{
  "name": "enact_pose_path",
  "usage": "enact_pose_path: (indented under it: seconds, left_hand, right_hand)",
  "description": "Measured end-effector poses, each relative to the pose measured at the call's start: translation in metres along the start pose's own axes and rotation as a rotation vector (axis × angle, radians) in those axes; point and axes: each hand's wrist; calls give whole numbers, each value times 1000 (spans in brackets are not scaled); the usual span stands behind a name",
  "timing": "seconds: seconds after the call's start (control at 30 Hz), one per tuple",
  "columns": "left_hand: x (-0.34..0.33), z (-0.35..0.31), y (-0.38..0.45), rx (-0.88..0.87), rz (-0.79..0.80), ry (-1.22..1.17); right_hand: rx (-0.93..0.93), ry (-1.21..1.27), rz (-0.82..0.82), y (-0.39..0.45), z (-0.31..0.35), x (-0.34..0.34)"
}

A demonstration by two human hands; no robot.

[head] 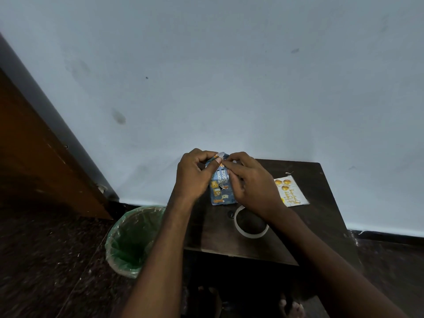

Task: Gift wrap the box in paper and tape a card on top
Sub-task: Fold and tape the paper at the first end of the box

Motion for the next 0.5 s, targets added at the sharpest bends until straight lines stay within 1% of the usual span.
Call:
enact_pose_path:
  seconds: [0.1,0.17,0.27,0.37,0.43,0.5]
  left_hand:
    - [0,-2,-1,8,35,-17]
    - [-1,-4,-2,10,52,-55]
    - [-1,-8,-3,-14,32,-57]
    - [0,-8,-3,-41,23,-21]
    - [1,-9,-3,-62,20,-2]
    - [1,-11,-4,-72,16,10]
  right_hand:
    - [4,-34,-46,2,0,-1]
    - [54,-56,-91,3,-2,-2]
    - [70,-22,-107,6,-4,-4]
    - [-43,99,-65,9,-4,-2]
    - [-180,257,-43,10,-5,1]
    - [-262,396,-21,11,-7,2]
Point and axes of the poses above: each hand's wrist, its own y-axis towards the middle knuckle, its own x-axis out of the back of the hand, z = x × y, and after that the axes turned 6 degrees about -x, right-handed
